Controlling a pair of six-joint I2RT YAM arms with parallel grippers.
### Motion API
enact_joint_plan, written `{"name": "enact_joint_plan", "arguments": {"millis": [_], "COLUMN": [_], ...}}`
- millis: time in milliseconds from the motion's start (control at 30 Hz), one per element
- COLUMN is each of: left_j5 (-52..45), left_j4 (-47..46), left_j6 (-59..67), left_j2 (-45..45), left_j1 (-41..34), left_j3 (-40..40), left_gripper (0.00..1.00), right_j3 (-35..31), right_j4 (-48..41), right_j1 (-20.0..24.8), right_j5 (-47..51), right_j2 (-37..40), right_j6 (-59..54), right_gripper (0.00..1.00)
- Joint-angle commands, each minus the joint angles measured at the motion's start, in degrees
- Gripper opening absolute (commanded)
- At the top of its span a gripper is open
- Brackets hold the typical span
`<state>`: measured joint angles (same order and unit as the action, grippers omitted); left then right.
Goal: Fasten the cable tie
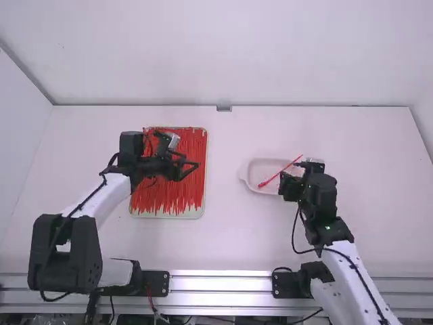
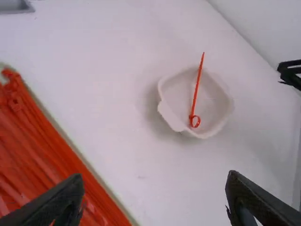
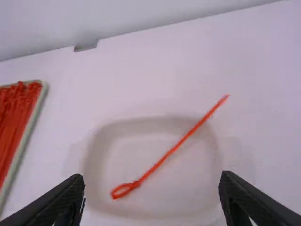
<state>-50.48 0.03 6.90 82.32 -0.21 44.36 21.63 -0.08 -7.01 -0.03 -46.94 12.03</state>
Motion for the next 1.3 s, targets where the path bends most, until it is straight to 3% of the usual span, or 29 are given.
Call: {"name": "enact_joint_plan", "arguments": {"millis": [0, 133, 467, 733, 1133, 1267], "left_j5": [3.57, 7.62, 20.46, 31.44, 45.7, 49.96], "left_j4": [-0.03, -0.03, -0.03, -0.03, -0.03, -0.03], "left_j6": [-4.21, -6.9, -6.9, -6.9, -6.9, -6.9], "left_j2": [-3.42, -7.47, -20.3, -31.29, -45.54, -49.81], "left_j1": [0.21, 0.21, 0.21, 0.21, 0.21, 0.21], "left_j3": [-2.74, -6.79, -19.63, -30.61, -44.36, -44.36], "left_gripper": [0.75, 0.68, 0.46, 0.27, 0.02, 0.0], "right_j3": [-3.08, -7.96, -21.63, -21.63, -21.63, -21.63], "right_j4": [0.08, 0.08, 0.08, 0.08, 0.08, 0.08], "right_j1": [2.71, 7.01, 7.01, 7.01, 7.01, 7.01], "right_j5": [0.03, 0.03, 0.03, 0.03, 0.03, 0.03], "right_j2": [2.99, 7.87, 21.65, 31.2, 41.18, 43.7], "right_j6": [-4.92, -9.79, -12.03, -12.03, -12.03, -12.03], "right_gripper": [0.72, 0.63, 0.39, 0.23, 0.05, 0.01]}}
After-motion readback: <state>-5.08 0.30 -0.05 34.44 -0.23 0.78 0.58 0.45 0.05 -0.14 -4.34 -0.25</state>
